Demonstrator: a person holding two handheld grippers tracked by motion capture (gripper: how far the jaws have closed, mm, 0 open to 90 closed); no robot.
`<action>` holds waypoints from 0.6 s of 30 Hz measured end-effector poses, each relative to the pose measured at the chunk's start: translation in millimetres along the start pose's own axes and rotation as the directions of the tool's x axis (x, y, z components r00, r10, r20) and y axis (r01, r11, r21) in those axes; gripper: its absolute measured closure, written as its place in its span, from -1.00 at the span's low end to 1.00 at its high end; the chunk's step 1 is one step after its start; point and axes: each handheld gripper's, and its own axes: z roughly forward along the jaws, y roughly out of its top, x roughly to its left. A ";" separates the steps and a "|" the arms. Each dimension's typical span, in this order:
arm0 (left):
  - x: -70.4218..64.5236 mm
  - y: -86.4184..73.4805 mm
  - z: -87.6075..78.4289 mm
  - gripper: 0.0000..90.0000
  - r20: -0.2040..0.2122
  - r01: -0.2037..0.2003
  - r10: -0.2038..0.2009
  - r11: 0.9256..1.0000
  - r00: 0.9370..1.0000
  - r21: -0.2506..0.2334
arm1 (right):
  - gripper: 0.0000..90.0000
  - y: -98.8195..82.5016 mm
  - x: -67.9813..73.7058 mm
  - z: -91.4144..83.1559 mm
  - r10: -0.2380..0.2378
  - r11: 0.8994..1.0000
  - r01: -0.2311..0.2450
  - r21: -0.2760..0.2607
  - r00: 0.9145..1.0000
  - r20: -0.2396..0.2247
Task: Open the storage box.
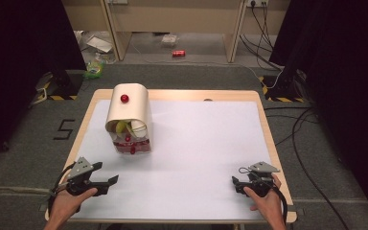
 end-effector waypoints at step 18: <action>-13.3 38.0 -17.5 -0.64 0.031 -0.058 0.061 0.992 0.998 -0.113 | -0.75 0.2 -0.1 0.1 0.000 1.000 0.000 0.004 1.000 -0.004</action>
